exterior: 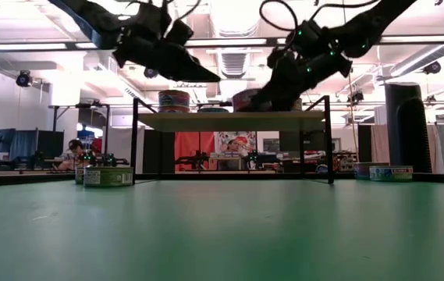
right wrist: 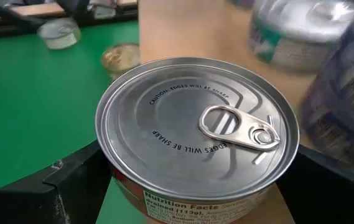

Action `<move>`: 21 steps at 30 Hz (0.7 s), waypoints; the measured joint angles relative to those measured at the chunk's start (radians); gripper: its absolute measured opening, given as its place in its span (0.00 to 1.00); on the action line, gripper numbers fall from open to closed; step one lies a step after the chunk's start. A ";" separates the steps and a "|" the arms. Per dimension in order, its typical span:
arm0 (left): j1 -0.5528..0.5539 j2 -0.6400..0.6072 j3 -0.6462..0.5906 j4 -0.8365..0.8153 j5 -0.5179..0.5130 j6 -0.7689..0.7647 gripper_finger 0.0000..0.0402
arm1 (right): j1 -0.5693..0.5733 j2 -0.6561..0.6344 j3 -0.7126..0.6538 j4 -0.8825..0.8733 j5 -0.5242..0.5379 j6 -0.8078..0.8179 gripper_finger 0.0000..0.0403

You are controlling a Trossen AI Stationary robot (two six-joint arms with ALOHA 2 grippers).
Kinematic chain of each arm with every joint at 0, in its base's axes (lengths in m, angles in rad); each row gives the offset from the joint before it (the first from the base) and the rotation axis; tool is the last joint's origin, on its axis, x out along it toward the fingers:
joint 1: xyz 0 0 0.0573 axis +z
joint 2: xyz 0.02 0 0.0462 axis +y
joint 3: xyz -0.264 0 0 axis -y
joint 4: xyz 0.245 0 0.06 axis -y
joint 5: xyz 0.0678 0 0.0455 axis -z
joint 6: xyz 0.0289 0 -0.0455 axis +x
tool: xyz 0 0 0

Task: Stack canned seafood by type on shelf
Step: Put the top red tuna can on the shelf

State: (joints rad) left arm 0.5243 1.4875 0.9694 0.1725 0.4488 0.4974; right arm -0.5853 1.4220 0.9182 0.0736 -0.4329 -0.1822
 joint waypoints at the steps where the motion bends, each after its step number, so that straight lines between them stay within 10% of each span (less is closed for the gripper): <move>1: -0.001 0.013 0.018 -0.025 -0.003 0.008 0.91 | 0.001 -0.001 -0.001 -0.002 -0.011 0.002 0.93; 8: -0.002 0.031 0.062 -0.076 0.005 0.036 0.91 | 0.012 -0.035 0.001 0.000 0.008 0.007 0.93; 21: -0.003 0.177 0.106 0.209 -0.072 -0.137 0.91 | 0.164 -0.046 -0.004 -0.021 0.412 0.067 0.93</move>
State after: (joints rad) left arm 0.5217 1.6648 1.0756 0.3819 0.3769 0.3605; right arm -0.4216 1.3758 0.9142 0.0522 -0.0214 -0.1148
